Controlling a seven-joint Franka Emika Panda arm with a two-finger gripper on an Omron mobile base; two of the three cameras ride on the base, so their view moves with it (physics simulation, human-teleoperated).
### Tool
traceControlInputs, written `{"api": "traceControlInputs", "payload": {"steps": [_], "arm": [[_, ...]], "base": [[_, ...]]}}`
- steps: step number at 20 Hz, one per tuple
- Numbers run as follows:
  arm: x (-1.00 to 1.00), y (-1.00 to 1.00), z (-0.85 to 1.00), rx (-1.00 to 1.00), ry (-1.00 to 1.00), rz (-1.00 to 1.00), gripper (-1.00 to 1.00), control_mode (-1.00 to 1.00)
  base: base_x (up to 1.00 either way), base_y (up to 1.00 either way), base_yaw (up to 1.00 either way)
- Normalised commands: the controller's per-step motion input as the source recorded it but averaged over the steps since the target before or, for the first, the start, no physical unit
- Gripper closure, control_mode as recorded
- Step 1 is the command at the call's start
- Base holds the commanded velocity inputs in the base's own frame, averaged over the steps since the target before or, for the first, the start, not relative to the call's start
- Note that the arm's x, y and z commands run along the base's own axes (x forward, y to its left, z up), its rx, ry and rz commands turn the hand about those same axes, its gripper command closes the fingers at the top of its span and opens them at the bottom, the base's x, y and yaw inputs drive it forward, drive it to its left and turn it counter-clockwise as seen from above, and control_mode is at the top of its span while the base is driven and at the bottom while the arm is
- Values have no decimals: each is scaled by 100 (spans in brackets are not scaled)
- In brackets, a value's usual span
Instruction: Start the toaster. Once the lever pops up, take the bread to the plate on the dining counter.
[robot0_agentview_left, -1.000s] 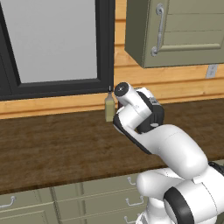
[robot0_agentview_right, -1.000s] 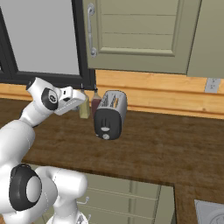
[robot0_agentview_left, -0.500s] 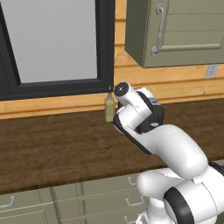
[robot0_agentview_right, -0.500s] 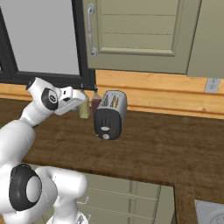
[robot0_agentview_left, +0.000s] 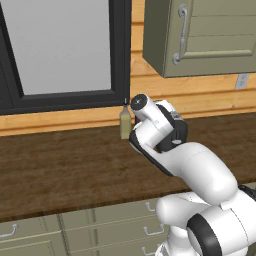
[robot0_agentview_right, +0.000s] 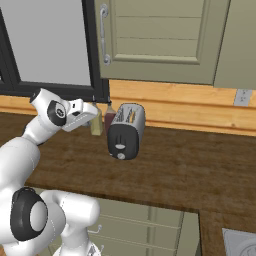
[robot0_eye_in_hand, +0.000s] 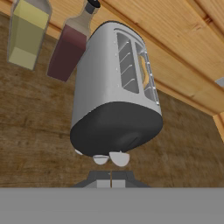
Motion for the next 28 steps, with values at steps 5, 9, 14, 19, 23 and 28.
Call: {"api": "traceControlInputs", "payload": {"steps": [5, 9, 14, 19, 23, 28], "arm": [[0, 0, 0, 0, 0, 0, 100, -100], [0, 0, 0, 0, 0, 0, 100, -100], [0, 0, 0, 0, 0, 0, 100, -100], [0, 0, 0, 0, 0, 0, 100, -100], [0, 0, 0, 0, 0, 0, 100, -100], [0, 0, 0, 0, 0, 0, 100, -100]], "base": [[0, 0, 0], [0, 0, 0], [0, 0, 0], [0, 0, 0], [0, 0, 0], [0, 0, 0]]}}
